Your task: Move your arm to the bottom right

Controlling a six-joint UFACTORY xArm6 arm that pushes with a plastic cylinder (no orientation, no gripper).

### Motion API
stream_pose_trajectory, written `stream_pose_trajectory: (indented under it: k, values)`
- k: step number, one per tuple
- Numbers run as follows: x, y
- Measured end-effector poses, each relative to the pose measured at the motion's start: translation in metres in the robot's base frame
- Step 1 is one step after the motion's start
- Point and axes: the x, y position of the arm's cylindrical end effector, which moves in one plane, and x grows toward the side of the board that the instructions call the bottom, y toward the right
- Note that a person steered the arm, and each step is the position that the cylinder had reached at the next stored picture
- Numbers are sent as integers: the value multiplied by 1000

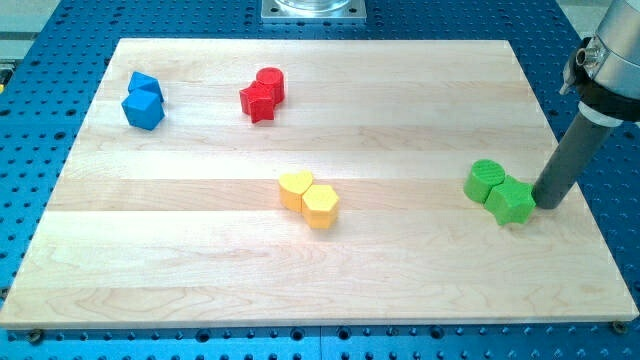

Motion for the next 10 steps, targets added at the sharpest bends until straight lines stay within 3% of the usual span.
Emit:
stream_pose_trajectory:
  k: [1, 2, 3, 6, 7, 8, 9, 10]
  values:
    - [56, 15]
    - [68, -25]
    - [37, -92]
    - [19, -91]
    - [35, -91]
    - [112, -83]
    - [118, -29]
    - [103, -24]
